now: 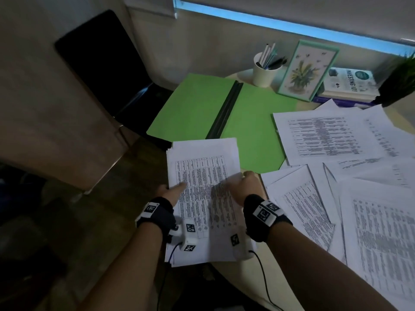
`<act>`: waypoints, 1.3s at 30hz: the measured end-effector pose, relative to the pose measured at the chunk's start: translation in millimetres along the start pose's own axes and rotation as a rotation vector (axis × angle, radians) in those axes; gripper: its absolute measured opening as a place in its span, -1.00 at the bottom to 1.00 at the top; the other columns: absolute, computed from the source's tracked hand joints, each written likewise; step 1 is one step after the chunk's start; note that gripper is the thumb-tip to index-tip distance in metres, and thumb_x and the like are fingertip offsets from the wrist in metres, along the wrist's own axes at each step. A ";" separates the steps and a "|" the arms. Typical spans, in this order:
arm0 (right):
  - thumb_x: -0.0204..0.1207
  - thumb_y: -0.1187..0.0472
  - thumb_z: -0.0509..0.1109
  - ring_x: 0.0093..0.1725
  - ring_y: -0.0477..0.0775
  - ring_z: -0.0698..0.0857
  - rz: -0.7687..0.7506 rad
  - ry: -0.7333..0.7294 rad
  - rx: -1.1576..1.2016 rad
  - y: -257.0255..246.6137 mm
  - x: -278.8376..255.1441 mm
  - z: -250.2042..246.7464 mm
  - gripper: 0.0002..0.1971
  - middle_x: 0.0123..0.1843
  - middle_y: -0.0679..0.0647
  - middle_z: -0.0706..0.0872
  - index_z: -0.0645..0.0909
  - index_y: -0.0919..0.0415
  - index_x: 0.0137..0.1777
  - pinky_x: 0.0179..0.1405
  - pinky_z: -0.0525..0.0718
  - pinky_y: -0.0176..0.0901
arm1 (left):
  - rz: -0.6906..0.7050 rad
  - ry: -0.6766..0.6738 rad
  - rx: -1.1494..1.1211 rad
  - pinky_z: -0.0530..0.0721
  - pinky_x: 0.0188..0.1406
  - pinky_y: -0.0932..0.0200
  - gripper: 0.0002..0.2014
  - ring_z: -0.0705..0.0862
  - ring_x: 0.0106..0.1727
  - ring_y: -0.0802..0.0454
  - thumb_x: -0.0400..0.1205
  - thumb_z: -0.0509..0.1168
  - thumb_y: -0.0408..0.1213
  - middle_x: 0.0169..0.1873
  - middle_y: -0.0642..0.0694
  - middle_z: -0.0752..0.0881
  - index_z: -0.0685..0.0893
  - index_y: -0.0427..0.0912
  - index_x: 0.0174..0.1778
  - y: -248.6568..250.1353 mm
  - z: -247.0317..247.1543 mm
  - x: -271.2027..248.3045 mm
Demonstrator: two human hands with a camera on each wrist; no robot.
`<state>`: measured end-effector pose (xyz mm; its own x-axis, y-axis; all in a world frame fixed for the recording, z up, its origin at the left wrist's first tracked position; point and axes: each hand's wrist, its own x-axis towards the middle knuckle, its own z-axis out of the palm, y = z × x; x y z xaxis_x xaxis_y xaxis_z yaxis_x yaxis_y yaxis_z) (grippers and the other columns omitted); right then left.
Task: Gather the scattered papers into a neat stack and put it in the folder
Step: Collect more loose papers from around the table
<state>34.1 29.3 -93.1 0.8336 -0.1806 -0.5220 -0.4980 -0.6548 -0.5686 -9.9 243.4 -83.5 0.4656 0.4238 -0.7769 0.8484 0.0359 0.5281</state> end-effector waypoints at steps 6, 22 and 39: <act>0.33 0.02 0.60 -0.17 0.10 0.76 0.119 -0.147 0.072 -4.9 7.3 12.5 -0.67 -0.17 0.09 0.79 0.76 0.27 -0.06 -0.15 0.77 -0.14 | 0.130 0.121 0.114 0.63 0.29 -0.19 -0.53 0.64 0.28 -0.26 0.57 0.42 -0.22 0.32 -0.18 0.64 0.53 -0.27 0.38 -1.4 5.5 5.6; 0.46 0.32 0.53 0.02 0.14 0.80 -0.566 0.166 0.803 -66.4 -80.9 -110.7 -0.83 -0.03 0.12 0.84 0.74 0.28 0.04 0.06 0.76 0.05 | 0.915 -0.082 -0.256 0.57 -0.12 0.65 -0.72 0.65 -0.05 0.50 0.65 0.33 -0.40 0.05 0.19 0.70 0.64 -0.21 0.28 80.4 -29.4 -122.5; 0.47 0.38 0.53 -0.06 0.04 0.80 -0.571 0.339 0.824 -49.3 -104.8 -128.0 -0.80 -0.07 0.12 0.82 0.70 0.40 0.07 -0.08 0.79 -0.15 | 1.129 0.014 -0.278 0.73 0.02 0.12 -0.82 0.71 0.11 0.10 0.68 0.29 -0.19 0.09 -0.05 0.70 0.46 0.22 0.02 81.8 -3.9 -147.9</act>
<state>1.9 -13.4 71.0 0.9553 -0.2813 0.0913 0.0864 -0.0299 -0.9958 -10.4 187.2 75.9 0.9174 0.3514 0.1868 -0.1328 -0.1723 0.9761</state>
